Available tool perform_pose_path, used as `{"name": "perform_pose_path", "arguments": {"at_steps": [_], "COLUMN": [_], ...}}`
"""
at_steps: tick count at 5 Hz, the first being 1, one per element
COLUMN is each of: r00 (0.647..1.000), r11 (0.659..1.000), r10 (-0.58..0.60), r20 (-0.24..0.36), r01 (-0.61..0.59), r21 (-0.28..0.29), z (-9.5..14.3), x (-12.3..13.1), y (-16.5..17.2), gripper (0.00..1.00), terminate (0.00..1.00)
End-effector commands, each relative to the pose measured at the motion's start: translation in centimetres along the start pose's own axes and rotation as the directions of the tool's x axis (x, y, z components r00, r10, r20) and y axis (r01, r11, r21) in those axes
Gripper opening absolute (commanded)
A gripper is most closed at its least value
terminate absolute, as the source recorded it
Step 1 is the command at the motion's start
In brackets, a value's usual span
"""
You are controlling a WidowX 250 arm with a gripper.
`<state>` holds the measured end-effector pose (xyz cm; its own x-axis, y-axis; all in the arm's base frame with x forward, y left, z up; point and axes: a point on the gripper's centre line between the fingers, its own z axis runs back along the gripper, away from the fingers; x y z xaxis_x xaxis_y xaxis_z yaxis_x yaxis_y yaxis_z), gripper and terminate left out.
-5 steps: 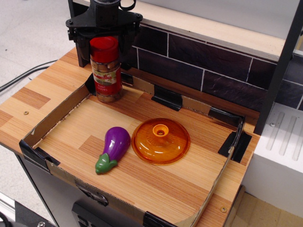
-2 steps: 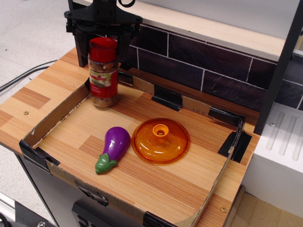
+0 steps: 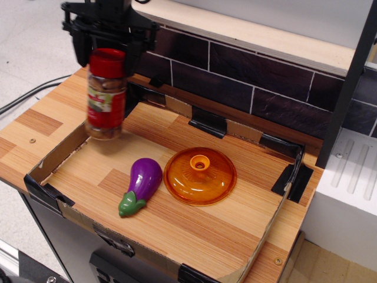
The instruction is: Topple basil bottle
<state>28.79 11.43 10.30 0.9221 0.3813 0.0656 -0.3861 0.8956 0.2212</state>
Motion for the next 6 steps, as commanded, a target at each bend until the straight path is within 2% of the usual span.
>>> {"name": "perform_pose_path", "arguments": {"at_steps": [1,3,4,5,6], "r00": [0.997,0.969,0.963,0.967,0.992], "r11": [0.997,0.996,0.999,0.999,0.995], "r10": [-0.067,-0.068,-0.046,-0.035,-0.059], "r20": [-0.043,-0.238,-0.264,-0.253,-0.108], "r01": [0.069,0.078,0.051,0.035,0.050], "r21": [0.032,0.034,0.010,-0.005,-0.088], "z": [2.4,0.4,-0.6,-1.9,-2.8], "x": [-1.3,-2.8,-2.6,-1.8,-0.8], "y": [2.3,1.8,1.2,0.5,-0.4], "gripper": [0.00,0.00,0.00,0.00,0.00], "terminate": [0.00,0.00,0.00,0.00,0.00]}}
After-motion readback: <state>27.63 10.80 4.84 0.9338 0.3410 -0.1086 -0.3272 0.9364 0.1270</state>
